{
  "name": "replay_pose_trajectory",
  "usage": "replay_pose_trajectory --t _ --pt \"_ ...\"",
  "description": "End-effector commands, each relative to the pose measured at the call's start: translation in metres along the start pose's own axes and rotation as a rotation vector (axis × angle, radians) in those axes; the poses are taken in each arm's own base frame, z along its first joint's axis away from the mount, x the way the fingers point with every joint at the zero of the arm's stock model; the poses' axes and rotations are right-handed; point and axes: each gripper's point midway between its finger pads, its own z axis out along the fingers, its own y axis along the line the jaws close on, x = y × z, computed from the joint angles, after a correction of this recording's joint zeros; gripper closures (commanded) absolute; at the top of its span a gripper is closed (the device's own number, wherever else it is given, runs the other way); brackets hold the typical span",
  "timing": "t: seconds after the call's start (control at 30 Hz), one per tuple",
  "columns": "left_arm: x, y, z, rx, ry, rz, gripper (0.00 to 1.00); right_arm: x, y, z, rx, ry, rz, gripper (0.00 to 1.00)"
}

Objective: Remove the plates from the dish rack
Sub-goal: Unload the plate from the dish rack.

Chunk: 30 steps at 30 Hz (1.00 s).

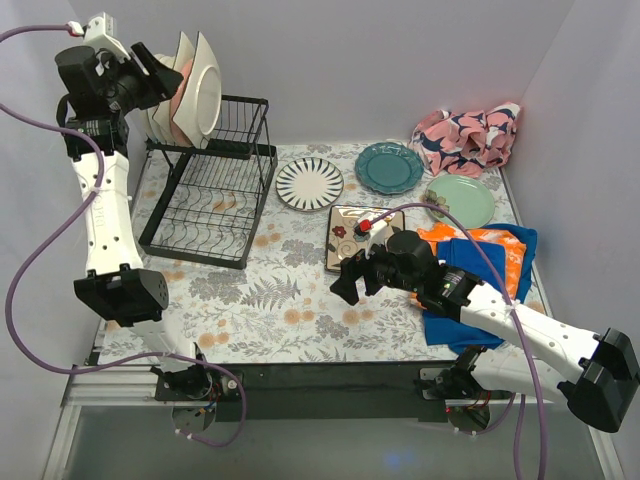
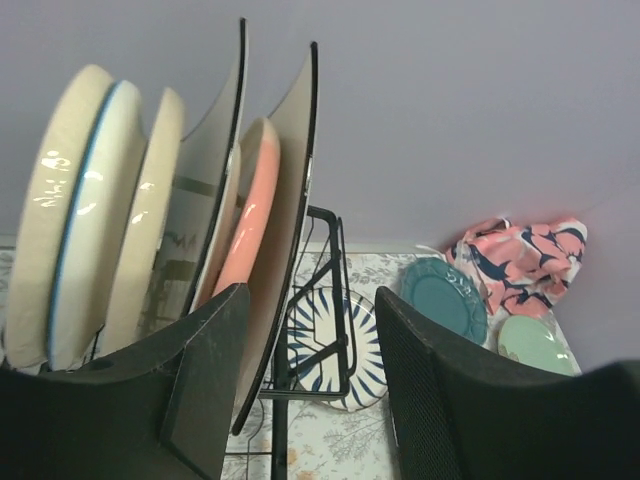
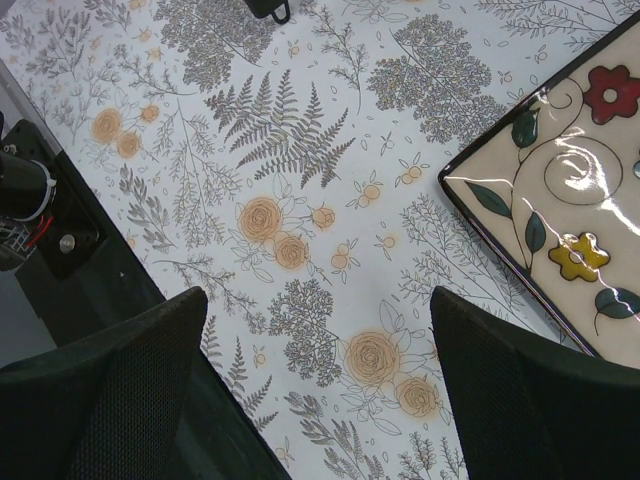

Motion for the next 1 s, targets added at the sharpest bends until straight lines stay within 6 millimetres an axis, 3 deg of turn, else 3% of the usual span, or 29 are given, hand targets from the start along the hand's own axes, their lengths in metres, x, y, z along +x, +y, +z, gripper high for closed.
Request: replay_pose_trajectory --t 0.0,0.3,0.6,0.97 --pt "-0.004 -0.025 -0.012 0.097 -0.017 0.037 0.49 -0.009 0.004 0.002 -0.021 -0.035 -0.017 0.03" --pt "0.015 -0.010 0.004 0.107 0.022 0.073 0.53 -0.010 0.004 0.003 -0.021 -0.035 -0.020 0.03" --pt "0.038 -0.014 0.015 0.187 0.058 0.113 0.57 -0.007 0.001 0.008 -0.010 -0.018 -0.018 0.04" --pt "0.063 -0.008 0.027 0.166 0.078 0.179 0.60 -0.005 -0.001 0.009 -0.005 -0.011 -0.018 0.04"
